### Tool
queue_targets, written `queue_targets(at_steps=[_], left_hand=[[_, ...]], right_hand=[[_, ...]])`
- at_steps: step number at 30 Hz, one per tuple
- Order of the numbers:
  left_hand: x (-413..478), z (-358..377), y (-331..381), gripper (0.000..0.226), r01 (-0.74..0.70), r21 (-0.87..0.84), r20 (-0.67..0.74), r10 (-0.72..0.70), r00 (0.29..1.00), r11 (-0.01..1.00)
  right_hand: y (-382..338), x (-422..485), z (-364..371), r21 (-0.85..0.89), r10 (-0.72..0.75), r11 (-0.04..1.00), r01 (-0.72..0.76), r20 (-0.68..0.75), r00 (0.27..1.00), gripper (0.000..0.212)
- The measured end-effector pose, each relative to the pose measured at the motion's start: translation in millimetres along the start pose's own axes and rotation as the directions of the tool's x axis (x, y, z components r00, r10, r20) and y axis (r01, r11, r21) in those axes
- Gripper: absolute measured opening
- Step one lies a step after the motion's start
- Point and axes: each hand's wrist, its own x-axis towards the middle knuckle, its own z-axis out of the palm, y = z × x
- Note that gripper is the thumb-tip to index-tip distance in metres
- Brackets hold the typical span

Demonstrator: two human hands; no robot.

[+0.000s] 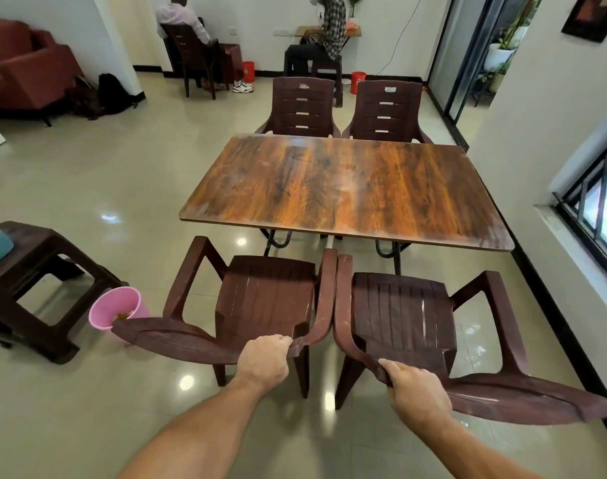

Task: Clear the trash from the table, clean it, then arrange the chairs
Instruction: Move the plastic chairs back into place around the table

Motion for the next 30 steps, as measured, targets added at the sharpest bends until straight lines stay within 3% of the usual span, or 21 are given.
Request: queue_targets(at_steps=[13,30], left_hand=[[-14,-1,-8,0.034,-0.032,0.025,0.001,0.032,0.999,0.999],[5,5,8,0.042,-0.033,-0.003,-0.021,0.033,0.999,0.999]], right_hand=[[2,8,12,0.001,-0.005,1.000,0.005,-0.022,1.000,0.038],[29,20,8,-0.071,-0.163,0.986,0.154,-0.165,0.973,0.039]])
